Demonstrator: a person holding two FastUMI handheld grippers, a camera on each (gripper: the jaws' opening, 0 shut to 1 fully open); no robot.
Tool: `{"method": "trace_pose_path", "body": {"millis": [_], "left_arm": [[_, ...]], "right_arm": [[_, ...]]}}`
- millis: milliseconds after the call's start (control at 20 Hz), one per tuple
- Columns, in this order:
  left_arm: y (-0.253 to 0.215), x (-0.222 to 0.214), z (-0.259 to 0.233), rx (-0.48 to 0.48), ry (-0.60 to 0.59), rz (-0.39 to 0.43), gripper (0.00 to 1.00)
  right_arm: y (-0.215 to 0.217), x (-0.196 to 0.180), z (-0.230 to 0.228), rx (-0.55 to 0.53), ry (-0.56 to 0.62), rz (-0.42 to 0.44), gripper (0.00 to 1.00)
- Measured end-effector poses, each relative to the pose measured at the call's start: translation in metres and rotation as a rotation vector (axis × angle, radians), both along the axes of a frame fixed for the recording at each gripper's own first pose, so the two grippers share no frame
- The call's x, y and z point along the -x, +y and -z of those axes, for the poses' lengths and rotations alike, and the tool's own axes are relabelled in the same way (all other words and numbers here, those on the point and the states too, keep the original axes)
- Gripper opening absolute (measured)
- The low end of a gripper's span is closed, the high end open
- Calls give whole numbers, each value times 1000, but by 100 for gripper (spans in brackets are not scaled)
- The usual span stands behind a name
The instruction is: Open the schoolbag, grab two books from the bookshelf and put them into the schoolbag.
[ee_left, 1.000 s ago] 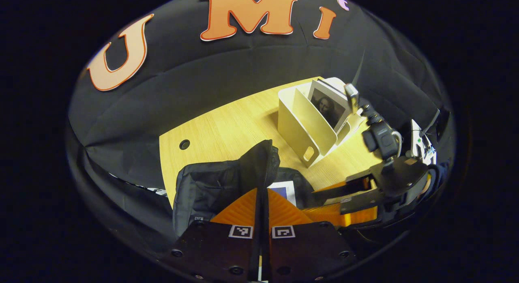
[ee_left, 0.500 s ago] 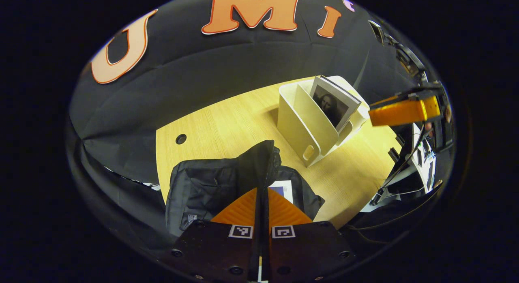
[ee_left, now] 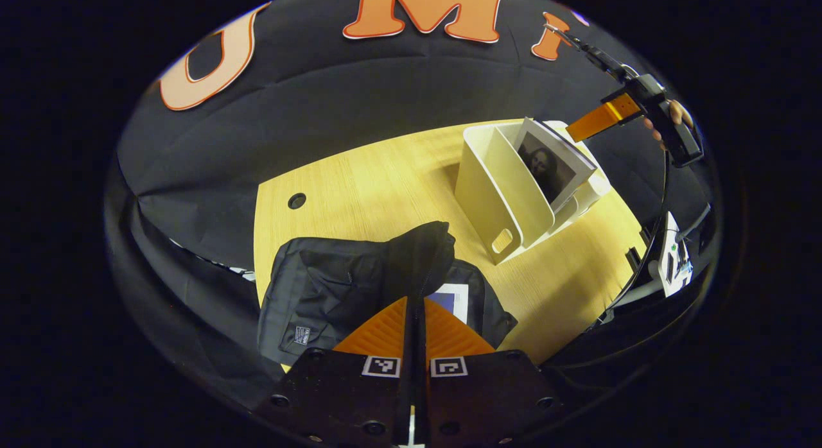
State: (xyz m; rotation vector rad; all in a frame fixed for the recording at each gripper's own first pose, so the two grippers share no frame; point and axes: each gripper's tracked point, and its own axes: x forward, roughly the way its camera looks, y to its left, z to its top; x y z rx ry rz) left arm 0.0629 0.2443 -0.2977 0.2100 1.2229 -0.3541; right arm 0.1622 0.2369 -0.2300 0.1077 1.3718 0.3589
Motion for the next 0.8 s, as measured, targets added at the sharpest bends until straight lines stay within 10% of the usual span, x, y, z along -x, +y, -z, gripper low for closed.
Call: {"method": "trace_pose_path", "body": {"millis": [100, 200, 400, 450, 500, 800], "left_arm": [[0, 0, 3, -27, 16, -30, 3], [-3, 4, 7, -43, 27, -55, 3], [-4, 9, 7, -46, 47, -100, 3], [-4, 9, 6, -49, 49, -104, 3], [-4, 10, 7, -52, 48, -103, 3], [-8, 5, 8, -28, 37, -64, 3]], "right_arm": [[8, -5, 30, 14, 87, -31, 91], [9, -9, 48, 29, 135, -29, 50], [4, -19, 54, 58, 142, -13, 29], [-2, -21, 55, 66, 145, 2, 46], [-6, -21, 55, 64, 152, 20, 32], [-27, -9, 7, 25, 84, 93, 28]]}}
